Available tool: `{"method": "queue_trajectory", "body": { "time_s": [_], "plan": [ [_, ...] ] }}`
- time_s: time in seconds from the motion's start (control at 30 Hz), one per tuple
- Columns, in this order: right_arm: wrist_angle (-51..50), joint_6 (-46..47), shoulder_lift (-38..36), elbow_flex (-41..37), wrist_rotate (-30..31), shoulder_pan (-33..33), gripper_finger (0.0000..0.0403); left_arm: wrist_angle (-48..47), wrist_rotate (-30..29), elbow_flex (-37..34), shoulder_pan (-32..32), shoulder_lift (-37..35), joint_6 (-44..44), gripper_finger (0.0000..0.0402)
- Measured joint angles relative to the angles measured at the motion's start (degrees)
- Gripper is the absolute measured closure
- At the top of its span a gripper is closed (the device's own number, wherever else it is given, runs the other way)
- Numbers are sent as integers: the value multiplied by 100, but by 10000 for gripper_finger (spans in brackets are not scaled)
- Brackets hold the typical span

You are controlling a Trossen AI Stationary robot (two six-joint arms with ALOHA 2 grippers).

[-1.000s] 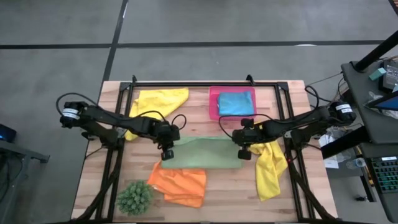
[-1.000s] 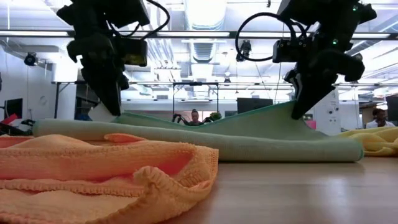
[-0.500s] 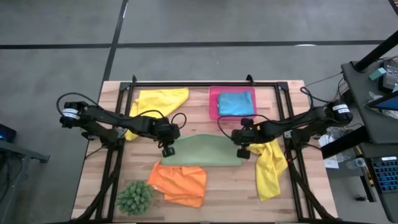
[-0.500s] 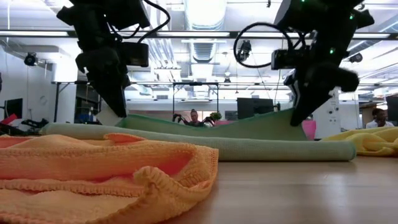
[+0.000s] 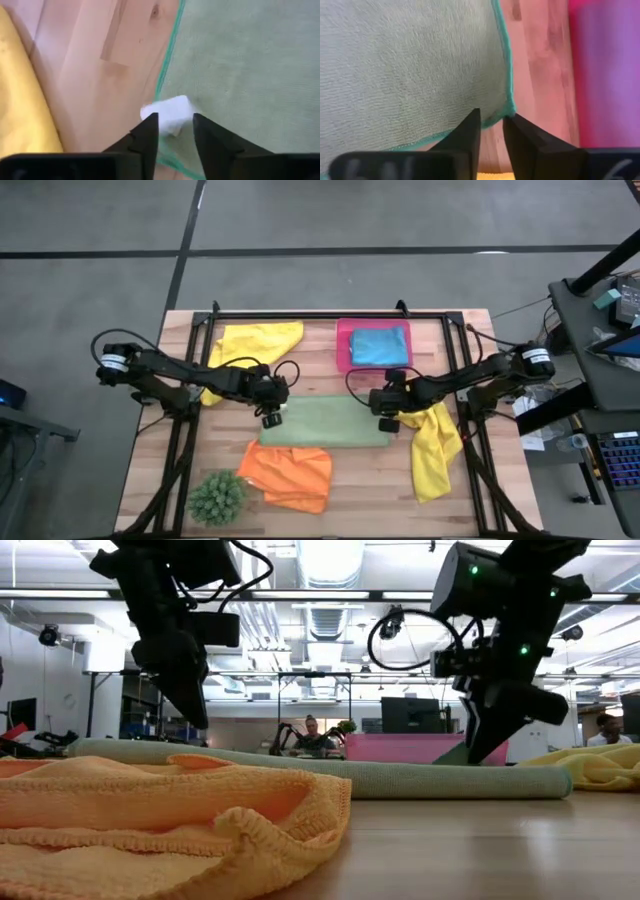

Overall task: Fold microfiber towels
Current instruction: Fold the green microfiber cloth

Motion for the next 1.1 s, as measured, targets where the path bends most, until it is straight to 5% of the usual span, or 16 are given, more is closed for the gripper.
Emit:
{"method": "queue_trajectory", "body": {
  "time_s": [0.3, 0.47, 0.77, 1.1],
  "plan": [
    [-18, 25, -741, 2, -2, 2, 264, -324, 387, 229, -18, -222, -12, 250],
    [300, 73, -1025, -46, -190, 120, 264, -108, 1031, 173, -171, -215, -336, 249],
    [1023, -93, -990, -199, -811, 574, 273, 38, 1124, 166, -890, -229, -617, 249],
    [1029, 1740, -979, -225, -810, 781, 273, 1659, 922, 135, -1249, -229, -949, 249]
  ]
}}
